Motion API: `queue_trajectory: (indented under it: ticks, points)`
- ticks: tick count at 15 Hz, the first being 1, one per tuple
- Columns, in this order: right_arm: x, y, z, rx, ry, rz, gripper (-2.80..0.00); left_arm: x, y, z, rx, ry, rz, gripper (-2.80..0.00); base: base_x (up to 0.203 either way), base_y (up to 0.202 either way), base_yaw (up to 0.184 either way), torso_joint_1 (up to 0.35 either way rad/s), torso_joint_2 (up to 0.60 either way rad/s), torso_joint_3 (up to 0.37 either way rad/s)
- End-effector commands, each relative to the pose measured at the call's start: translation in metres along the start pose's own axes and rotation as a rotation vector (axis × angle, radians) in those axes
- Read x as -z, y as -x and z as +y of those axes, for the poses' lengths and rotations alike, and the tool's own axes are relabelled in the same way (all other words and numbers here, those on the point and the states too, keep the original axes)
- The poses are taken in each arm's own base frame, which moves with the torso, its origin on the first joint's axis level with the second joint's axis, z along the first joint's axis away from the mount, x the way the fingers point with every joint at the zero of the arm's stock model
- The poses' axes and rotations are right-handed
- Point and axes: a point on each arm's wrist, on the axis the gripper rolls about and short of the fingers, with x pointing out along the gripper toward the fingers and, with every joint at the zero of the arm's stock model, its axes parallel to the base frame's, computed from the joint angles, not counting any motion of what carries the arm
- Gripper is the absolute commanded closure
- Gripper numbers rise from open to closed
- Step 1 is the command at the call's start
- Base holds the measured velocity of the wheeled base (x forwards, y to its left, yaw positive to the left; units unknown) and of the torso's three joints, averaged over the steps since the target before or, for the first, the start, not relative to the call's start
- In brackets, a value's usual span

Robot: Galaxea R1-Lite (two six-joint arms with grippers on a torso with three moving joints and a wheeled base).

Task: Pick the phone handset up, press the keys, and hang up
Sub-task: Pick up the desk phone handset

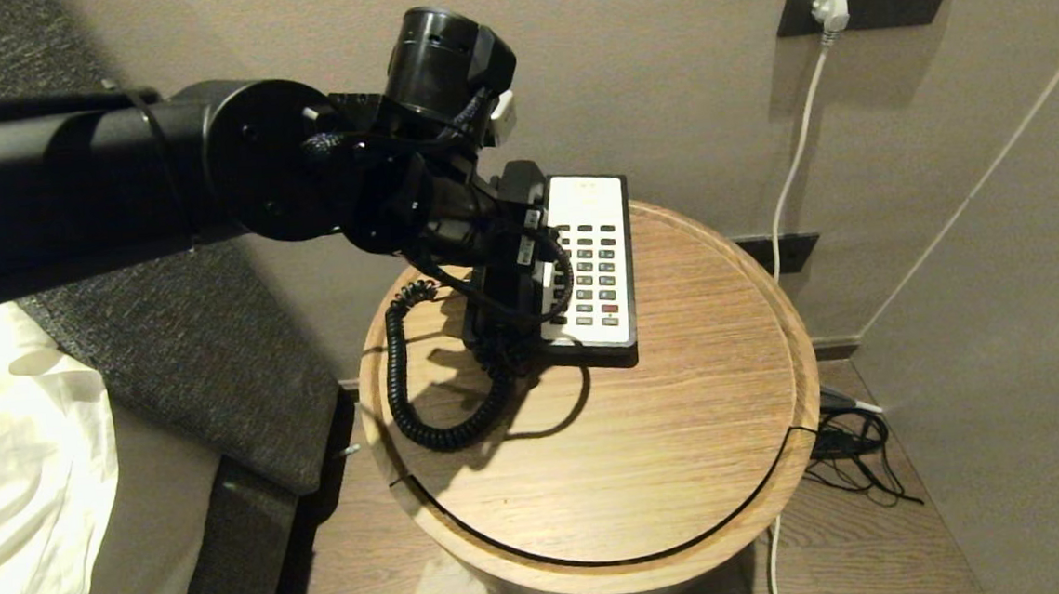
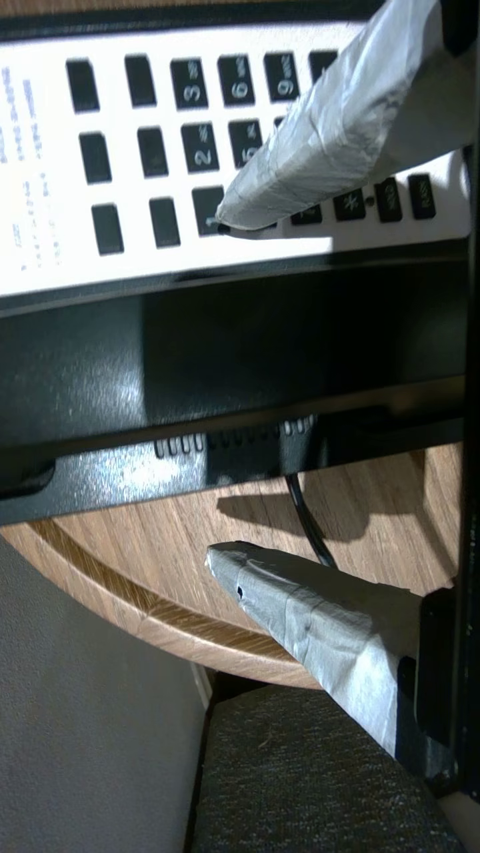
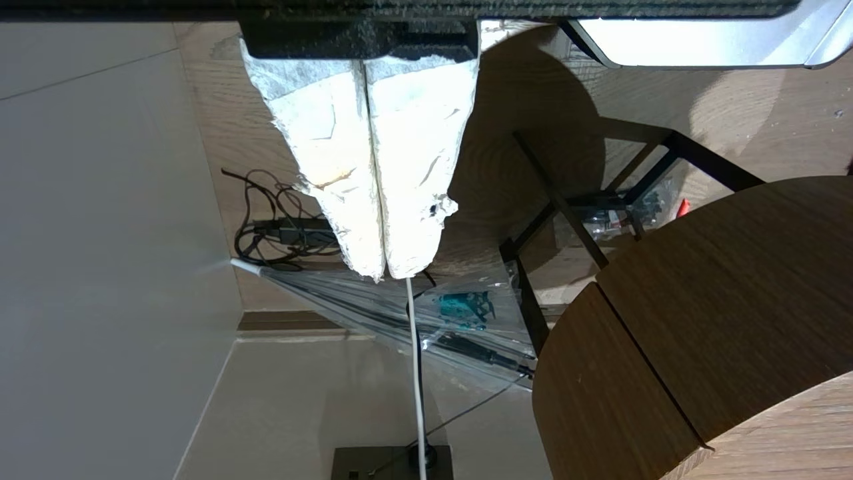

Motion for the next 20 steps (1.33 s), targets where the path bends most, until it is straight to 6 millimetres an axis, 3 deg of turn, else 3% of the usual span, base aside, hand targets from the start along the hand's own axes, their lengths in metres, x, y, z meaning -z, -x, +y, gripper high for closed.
queue_trajectory:
  ticks: [1, 5, 6, 14, 20]
  points:
    - [0.000, 0.000, 0.000, -0.001, 0.000, -0.005, 0.00, -0.001, -0.001, 0.003, -0.006, 0.009, -0.003, -2.80, 0.000, 0.000, 0.000, 0.000, 0.00, 0.000]
    - [0.000, 0.000, 0.000, -0.001, 0.000, -0.005, 0.00, -0.001, -0.001, 0.004, -0.001, 0.014, -0.008, -2.80, 0.000, 0.000, 0.000, 0.000, 0.00, 0.000]
    - [0.000, 0.000, 0.000, -0.001, 0.000, -0.005, 0.00, -0.001, -0.001, 0.004, -0.001, 0.014, -0.008, 0.00, 0.000, 0.000, 0.000, 0.000, 0.00, 0.000]
    - [0.000, 0.000, 0.000, -0.001, 0.000, -0.005, 0.00, -0.002, 0.000, 0.004, 0.008, 0.022, -0.008, 0.00, 0.000, 0.000, 0.000, 0.000, 0.00, 0.000]
    - [0.000, 0.000, 0.000, -0.001, 0.000, -0.005, 0.00, -0.012, 0.027, 0.012, 0.017, 0.040, -0.056, 0.00, 0.000, 0.000, 0.000, 0.000, 0.00, 0.000]
